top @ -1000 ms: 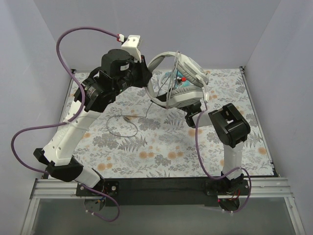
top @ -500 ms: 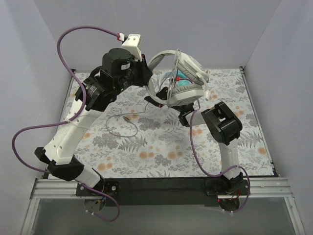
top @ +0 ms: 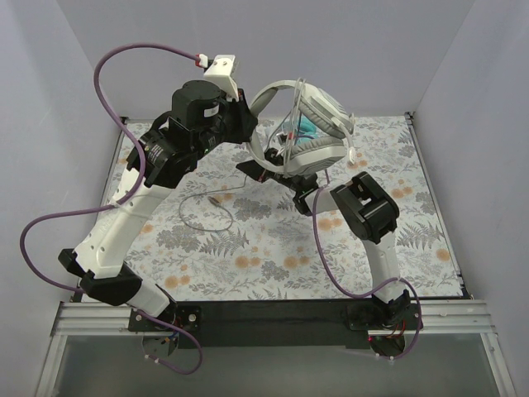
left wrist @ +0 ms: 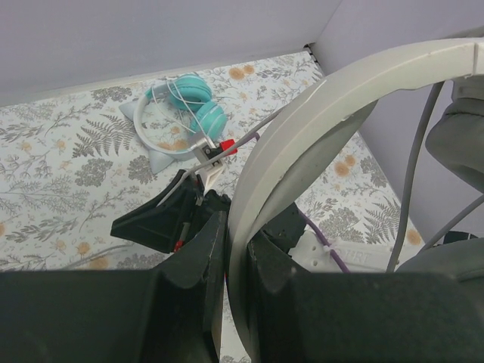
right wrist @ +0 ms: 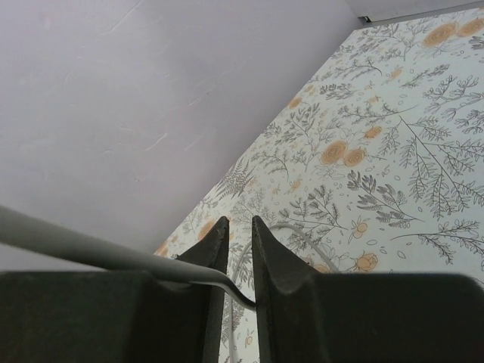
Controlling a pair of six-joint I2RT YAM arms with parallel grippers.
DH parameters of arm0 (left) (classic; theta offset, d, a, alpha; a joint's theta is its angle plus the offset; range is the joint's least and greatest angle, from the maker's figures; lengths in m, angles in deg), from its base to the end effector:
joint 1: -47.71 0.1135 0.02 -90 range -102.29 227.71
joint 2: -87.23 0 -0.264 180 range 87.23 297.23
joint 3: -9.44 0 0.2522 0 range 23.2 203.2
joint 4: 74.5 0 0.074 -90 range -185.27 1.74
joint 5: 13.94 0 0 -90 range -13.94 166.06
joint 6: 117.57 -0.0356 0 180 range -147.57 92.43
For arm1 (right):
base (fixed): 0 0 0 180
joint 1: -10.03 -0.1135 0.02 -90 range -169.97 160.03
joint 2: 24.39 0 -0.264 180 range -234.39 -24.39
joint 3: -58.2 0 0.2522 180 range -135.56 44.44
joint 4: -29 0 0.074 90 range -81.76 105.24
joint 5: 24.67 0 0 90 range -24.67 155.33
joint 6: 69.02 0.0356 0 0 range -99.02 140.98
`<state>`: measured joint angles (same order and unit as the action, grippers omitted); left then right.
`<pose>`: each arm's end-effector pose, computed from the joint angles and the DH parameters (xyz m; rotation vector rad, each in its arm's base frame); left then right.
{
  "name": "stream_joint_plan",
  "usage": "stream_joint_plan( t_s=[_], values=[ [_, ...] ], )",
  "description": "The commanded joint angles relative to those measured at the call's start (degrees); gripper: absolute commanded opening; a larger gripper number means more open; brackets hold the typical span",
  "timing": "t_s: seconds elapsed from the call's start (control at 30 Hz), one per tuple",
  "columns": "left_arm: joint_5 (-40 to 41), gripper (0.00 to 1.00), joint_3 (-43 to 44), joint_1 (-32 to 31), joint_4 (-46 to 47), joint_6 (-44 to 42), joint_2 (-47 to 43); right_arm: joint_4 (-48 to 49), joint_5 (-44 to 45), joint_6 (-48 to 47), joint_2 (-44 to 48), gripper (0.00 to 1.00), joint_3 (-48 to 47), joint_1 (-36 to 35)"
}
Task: Wrap the headphones
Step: Wrap the headphone cable with the right arm
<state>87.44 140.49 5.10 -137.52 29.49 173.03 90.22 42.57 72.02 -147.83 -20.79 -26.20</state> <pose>0.2122 -0.1857 0.5227 -0.3952 1.9629 -0.9851 0.3531 0.2758 0.1880 -0.1986 1.4591 1.5270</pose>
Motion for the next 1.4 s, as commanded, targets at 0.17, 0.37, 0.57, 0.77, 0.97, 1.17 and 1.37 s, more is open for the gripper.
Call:
stream_joint_plan(
  t_s=[0.17,0.37,0.57,0.77,0.97,1.17,1.37],
  values=[
    [0.92,0.00,2.94,-0.28,5.57,3.15,-1.95,15.02,3.52,-1.13,-1.37,0.22,-2.00,-1.48],
    [3.12,0.00,1.80,-0.28,7.24,3.67,-2.65,13.96,4.13,-1.04,-1.02,0.11,-1.04,-2.53],
    [7.51,0.00,2.76,-0.28,7.42,2.36,-2.39,18.00,4.92,-0.69,1.88,0.01,8.51,-3.67],
    [11.73,0.00,3.56,-0.28,6.80,0.16,-1.51,20.12,5.01,-1.82,7.41,0.01,18.55,-4.20],
    [16.47,0.00,0.22,-0.28,9.69,0.25,-2.30,15.91,3.34,-4.72,12.78,0.01,23.48,-6.66],
    [26.04,0.00,-3.21,-0.11,14.35,-2.29,-1.60,9.95,2.11,-7.89,17.70,0.01,27.35,-9.56],
    [30.46,0.00,-5.67,1.65,19.98,-6.34,-0.02,-2.80,3.59,-14.20,26.48,0.01,29.98,-12.98]
  ],
)
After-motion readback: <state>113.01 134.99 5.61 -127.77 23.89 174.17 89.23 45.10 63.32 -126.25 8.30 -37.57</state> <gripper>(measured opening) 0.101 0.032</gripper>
